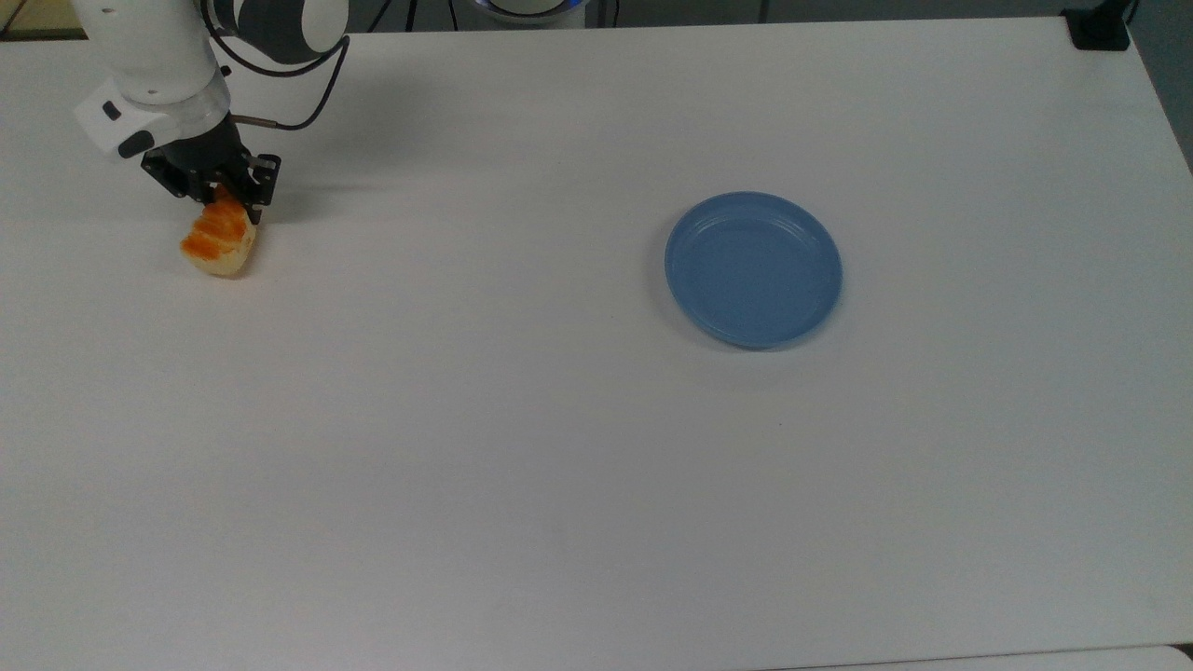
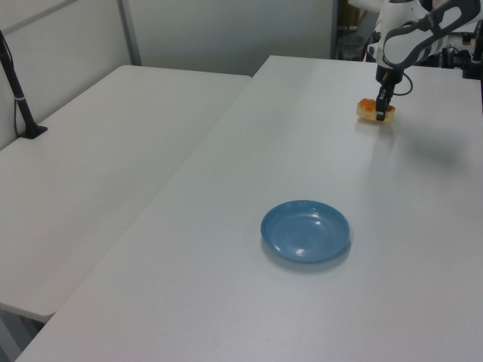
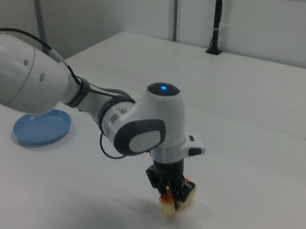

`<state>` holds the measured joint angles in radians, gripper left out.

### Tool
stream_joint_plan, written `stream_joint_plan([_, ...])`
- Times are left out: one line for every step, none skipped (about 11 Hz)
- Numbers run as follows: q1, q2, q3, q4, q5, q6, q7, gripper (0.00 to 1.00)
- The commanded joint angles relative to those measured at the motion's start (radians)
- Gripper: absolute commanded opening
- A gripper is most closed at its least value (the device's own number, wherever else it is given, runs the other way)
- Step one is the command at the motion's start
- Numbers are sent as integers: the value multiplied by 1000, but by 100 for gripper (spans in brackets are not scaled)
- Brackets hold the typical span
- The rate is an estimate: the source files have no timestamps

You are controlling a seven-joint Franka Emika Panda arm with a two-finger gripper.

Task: Put the bread on a plate
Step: 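Lift the bread roll and carry it toward the blue plate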

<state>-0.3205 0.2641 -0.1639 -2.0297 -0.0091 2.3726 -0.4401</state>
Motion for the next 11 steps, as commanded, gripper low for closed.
stream_joint_plan([15,-147,82,0,27,-165,96,42])
stream_joint_plan([33,-186,116,15,56,-209,145,42])
stream_joint_plan([50,-213,141,44,70,-266,200,42])
stream_joint_plan([61,-230,186,83,77,-324,275,42])
stream_joint_plan([61,-230,249,136,77,-376,372,42])
stream_joint_plan([63,-226,314,184,77,-410,468,42])
stream_joint_plan([63,-226,381,200,77,-417,556,42])
stream_joint_plan([66,-226,452,203,74,-418,642,42])
stream_joint_plan([67,-226,511,203,68,-420,720,42])
stream_joint_plan([67,-226,567,203,66,-421,777,42])
stream_joint_plan([67,-224,619,203,58,-420,843,42])
